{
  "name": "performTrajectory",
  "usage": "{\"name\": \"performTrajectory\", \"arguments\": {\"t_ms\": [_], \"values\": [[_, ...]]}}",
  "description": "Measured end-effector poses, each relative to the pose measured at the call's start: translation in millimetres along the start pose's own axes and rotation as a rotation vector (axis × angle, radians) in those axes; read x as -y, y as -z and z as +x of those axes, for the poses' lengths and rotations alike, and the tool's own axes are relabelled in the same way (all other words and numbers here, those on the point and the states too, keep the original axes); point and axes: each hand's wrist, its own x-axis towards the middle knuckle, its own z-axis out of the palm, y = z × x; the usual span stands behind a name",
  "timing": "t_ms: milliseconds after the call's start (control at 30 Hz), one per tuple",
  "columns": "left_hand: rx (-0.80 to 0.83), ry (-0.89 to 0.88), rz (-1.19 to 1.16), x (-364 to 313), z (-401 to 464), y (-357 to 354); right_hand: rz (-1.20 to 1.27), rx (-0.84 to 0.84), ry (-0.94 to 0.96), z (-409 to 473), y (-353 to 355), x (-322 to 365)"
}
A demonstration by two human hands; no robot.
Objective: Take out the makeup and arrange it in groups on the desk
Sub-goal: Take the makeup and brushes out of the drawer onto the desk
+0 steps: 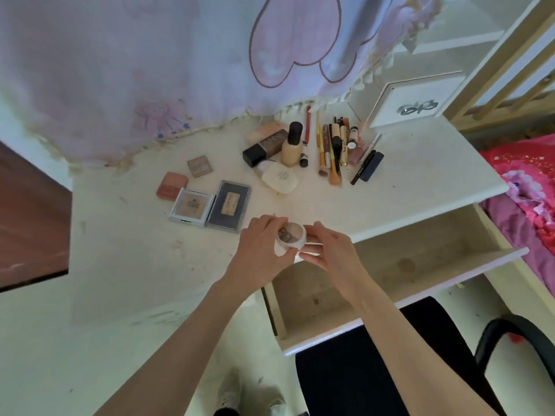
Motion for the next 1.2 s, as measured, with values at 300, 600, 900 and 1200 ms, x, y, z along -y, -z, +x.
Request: {"name": "performTrajectory", "arguments": {"t_ms": [300, 600, 900, 1200], "values": [[-0.423, 0.382, -0.025, 106.9, -15.5, 64.5, -1.268, -0.179, 0.354, 23.0, -55.6, -76.1], [-0.337, 0.637, 0.084, 167.4, -6.4, 88.1, -1.455, -0.271, 0.336, 25.3, -63.4, -89.1], [-0.473, 0.342, 0.016, 128.8, -42.5, 73.4, -1.392, -0.142, 0.342, 18.1, -51.7, -82.0], [0.071, -0.320, 0.170, 29.6, -85.2, -33.8, -0.574, -0.827, 0.246, -38.6, 50.5, -124.7]]}}
